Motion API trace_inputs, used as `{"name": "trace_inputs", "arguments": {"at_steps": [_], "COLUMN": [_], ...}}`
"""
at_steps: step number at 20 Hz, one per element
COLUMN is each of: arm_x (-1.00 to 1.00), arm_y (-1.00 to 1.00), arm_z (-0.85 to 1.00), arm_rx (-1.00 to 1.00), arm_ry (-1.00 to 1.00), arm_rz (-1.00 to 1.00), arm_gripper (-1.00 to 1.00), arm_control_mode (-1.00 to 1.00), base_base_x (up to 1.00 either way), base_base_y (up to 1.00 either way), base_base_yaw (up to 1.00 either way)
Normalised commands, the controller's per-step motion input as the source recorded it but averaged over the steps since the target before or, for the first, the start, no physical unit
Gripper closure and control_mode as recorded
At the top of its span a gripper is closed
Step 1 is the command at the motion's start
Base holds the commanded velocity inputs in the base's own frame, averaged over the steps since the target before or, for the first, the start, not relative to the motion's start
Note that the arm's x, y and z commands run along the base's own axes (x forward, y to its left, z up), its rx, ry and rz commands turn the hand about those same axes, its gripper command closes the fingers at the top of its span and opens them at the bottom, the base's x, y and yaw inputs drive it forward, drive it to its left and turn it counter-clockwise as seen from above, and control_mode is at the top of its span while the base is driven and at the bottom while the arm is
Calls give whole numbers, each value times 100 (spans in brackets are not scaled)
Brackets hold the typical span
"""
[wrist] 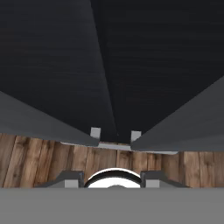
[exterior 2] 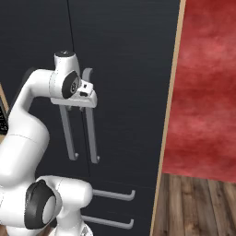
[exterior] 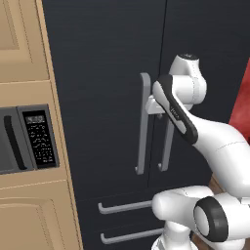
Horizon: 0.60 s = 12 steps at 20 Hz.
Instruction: Retrieve the butter from the fridge and place it on a plate on the dining table. Then retrieve the butter knife by the fridge and place it near the plate.
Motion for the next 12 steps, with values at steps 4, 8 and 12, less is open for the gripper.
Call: {"name": "trace_inputs", "arguments": {"at_steps": [4,8,12], "arm_x": [0,0,0], "arm_y": [0,0,0], "arm_z": [0,0,0], "arm_rx": [0,0,0], "arm_ry": [0,0,0], "arm_rz": [0,0,0], "arm_gripper": [-100,-100,-100], "arm_control_mode": [100,100,100], "base_base_x": [0,0,-32], "base_base_y": [0,0,0], "base_base_yaw": [0,0,0]}}
